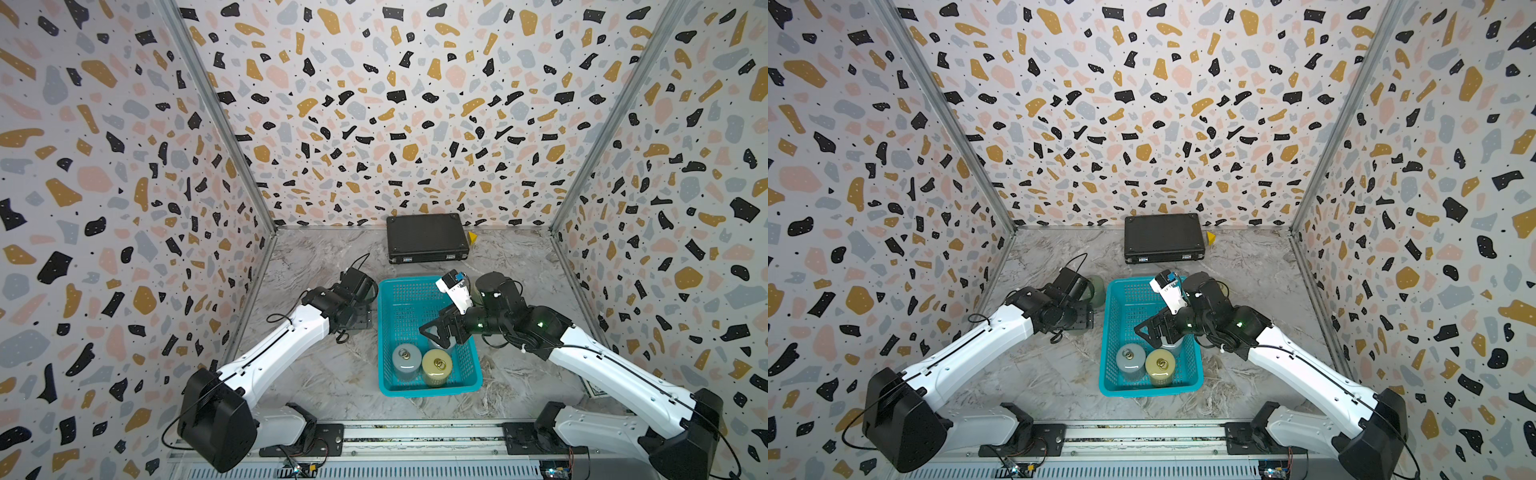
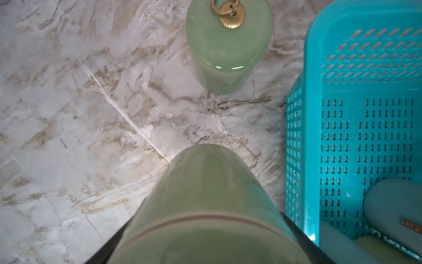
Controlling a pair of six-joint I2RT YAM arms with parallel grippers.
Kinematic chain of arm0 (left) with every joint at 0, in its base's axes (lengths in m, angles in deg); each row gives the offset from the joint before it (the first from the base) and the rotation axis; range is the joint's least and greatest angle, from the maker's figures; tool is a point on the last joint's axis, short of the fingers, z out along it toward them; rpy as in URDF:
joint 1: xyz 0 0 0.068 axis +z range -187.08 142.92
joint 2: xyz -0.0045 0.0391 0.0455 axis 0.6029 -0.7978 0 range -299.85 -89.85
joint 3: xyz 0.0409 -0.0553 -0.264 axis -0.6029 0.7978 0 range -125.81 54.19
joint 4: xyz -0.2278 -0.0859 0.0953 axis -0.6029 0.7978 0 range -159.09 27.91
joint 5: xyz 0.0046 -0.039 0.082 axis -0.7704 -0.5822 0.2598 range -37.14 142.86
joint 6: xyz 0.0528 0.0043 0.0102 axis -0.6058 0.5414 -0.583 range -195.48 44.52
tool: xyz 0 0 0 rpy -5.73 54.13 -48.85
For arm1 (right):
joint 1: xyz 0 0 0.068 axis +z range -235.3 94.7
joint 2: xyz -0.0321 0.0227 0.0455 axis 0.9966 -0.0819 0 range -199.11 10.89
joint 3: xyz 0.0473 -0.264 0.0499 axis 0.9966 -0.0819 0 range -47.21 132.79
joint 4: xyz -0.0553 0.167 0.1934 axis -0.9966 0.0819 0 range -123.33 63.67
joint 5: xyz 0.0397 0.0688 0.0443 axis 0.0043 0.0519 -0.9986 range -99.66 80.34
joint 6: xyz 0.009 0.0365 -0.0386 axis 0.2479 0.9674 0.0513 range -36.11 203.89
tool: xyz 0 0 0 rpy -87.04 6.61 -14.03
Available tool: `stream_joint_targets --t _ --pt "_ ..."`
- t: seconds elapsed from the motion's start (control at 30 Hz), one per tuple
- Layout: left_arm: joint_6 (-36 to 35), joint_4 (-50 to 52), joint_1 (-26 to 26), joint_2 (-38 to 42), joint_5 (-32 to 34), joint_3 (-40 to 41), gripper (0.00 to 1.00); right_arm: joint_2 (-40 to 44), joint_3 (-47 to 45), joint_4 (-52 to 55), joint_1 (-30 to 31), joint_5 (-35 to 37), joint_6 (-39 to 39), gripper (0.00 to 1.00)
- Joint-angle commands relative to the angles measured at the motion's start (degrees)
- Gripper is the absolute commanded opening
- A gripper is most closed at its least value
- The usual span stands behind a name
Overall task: Take the tea canister out of the basket
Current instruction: Place the tea canister at the center of the board.
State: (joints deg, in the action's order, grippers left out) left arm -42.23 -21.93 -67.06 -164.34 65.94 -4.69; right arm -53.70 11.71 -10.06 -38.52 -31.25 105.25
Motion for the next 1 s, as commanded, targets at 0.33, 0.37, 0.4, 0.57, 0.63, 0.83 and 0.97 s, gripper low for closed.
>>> stream_joint_targets --t 0.33,0.37,0.4,0.57,0.63,0.83,0.97 --pt "-1.08 -15.96 2.97 -7.95 -4.66 3.24 0.76 -0.27 3.56 -0.17 2.68 3.90 -1.22 0.99" --pt "-1.22 -16.31 3.14 -8.41 -4.97 3.23 0.76 -0.27 3.50 0.00 2.70 4.10 -1.24 0.99" --pt "-1.42 -16.76 3.33 -8.94 -5.16 3.24 0.77 -0.27 3.44 -0.06 2.70 4.34 -1.39 0.99" --pt "-2.41 -17.44 3.82 -11.95 -5.56 2.38 0.77 -0.09 3.49 0.33 2.79 5.37 -2.01 0.99" --pt "-2.71 -17.69 4.03 -12.80 -5.91 2.18 0.77 0.00 3.42 0.21 2.78 5.68 -2.08 0.99" --pt "-2.69 -18.77 4.09 -14.33 -6.74 1.92 0.77 0.09 3.40 0.38 2.78 6.43 -2.46 0.99" --pt "-2.70 -18.94 4.13 -15.13 -7.08 1.74 0.77 0.44 3.40 0.46 2.77 7.08 -2.71 0.99"
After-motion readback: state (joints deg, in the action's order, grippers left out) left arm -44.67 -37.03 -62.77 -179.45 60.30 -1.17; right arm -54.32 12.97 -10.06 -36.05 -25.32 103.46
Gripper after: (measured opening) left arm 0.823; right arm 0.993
